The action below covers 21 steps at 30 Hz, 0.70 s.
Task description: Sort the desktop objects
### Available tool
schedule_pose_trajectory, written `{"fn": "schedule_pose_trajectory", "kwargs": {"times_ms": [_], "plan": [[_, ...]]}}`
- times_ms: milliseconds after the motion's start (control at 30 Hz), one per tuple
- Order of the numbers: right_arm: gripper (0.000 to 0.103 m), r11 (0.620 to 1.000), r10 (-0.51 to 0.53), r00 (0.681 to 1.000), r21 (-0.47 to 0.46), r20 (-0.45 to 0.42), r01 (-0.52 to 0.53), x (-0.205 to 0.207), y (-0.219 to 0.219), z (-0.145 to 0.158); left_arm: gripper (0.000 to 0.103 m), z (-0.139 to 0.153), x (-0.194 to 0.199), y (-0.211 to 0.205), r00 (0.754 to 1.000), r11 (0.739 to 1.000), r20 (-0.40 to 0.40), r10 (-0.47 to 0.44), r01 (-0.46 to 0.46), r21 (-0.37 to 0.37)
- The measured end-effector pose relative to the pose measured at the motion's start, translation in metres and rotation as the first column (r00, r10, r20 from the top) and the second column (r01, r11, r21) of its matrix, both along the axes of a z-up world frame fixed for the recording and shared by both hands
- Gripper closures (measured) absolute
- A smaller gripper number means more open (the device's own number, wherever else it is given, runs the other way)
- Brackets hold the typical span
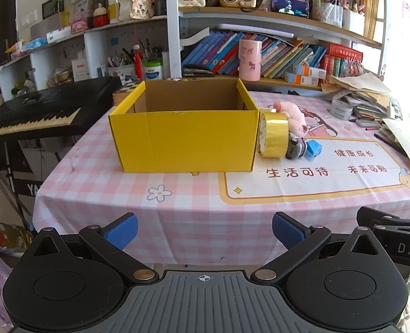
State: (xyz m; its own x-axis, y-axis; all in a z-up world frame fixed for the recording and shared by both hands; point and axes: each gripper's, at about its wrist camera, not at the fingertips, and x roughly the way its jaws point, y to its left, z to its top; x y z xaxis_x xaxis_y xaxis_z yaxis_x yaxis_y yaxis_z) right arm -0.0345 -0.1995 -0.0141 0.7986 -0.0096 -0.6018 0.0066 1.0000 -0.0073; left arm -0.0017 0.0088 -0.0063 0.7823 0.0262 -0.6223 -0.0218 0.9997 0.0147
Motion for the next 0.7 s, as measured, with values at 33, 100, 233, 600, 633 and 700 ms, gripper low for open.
{"fn": "schedule_pose_trajectory", "kwargs": {"times_ms": [33, 100, 233, 600, 633, 700], "plan": [[0.000, 1.000, 0.000, 1.000, 0.000, 0.000, 0.000, -0.0001, 0.0000, 0.0000, 0.000, -0.0002, -0.0002, 0.0000, 1.000, 1.000, 0.000, 0.001, -0.001, 0.000], [0.000, 1.000, 0.000, 1.000, 0.001, 0.000, 0.000, -0.0002, -0.0001, -0.0001, 0.000, -0.0004, -0.0006, 0.0001, 1.000, 1.000, -0.001, 0.002, -0.002, 0.000], [0.000, 1.000, 0.000, 1.000, 0.001, 0.000, 0.000, -0.0005, 0.0000, -0.0001, 0.000, -0.0005, -0.0007, 0.0001, 1.000, 1.000, -0.002, 0.003, -0.003, 0.000], [0.000, 1.000, -0.001, 1.000, 0.001, -0.001, 0.001, -0.0016, 0.0009, 0.0001, 0.000, -0.0014, -0.0012, 0.0000, 1.000, 1.000, -0.002, 0.001, -0.001, 0.002], [0.000, 1.000, 0.000, 1.000, 0.001, -0.001, 0.000, -0.0013, 0.0001, -0.0006, 0.000, -0.0019, -0.0016, -0.0003, 1.000, 1.000, -0.002, 0.001, -0.001, 0.004], [0.000, 1.000, 0.001, 1.000, 0.001, -0.002, -0.001, -0.0011, -0.0002, -0.0007, 0.000, -0.0024, -0.0021, -0.0005, 1.000, 1.000, -0.002, 0.000, 0.000, 0.004]]}}
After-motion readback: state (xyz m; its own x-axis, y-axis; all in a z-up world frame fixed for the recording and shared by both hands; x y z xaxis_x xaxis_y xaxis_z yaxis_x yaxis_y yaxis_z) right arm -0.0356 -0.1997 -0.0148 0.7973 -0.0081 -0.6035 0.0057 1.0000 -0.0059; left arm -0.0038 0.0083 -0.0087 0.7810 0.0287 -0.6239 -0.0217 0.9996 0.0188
